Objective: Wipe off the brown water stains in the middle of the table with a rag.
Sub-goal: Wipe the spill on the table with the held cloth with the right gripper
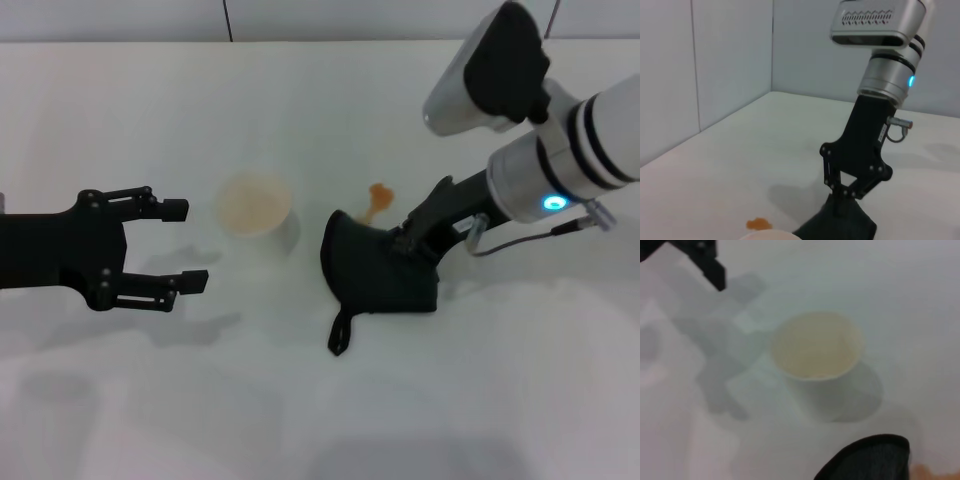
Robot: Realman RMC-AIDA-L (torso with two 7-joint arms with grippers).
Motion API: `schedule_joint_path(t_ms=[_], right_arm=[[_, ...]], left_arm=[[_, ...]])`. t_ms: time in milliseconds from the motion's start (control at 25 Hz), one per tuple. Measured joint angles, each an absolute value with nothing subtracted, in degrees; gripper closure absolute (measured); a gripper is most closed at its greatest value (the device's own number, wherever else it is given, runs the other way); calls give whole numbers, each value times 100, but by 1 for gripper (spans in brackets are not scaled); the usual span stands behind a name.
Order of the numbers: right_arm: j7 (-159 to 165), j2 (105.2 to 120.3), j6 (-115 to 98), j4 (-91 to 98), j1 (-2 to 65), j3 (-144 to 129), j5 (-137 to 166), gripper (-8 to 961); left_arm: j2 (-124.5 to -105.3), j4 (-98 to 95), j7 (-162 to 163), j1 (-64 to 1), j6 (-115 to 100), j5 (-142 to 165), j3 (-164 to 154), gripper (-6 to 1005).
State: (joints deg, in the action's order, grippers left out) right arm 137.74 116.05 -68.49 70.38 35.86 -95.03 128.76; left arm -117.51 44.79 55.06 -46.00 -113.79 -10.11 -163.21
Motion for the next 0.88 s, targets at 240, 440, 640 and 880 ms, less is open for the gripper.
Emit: schedule_joint_path(t_ms=[240,440,640,880], right_arm=[[13780,11610,-6630,6901,3608,-9649,12807,887],[13838,11610,-6402,6666,3690,-9685,12850,883],[13841,11611,-6203,6443,3817,-9704,12860,879],[13902,11609,-5927,6099,4062,-9801,12870,874]], left_arm=[[-11760,4462,5501,-4596,-11383,-1011,-16321,110],[-11788,4467,5494,-4596,-11382,-1073,-16321,110],[-11806,4474,5493,-4596,-11375,-1132,-16321,110],[-11807,4471,5493,-4596,-11356,-1145,-16321,110]])
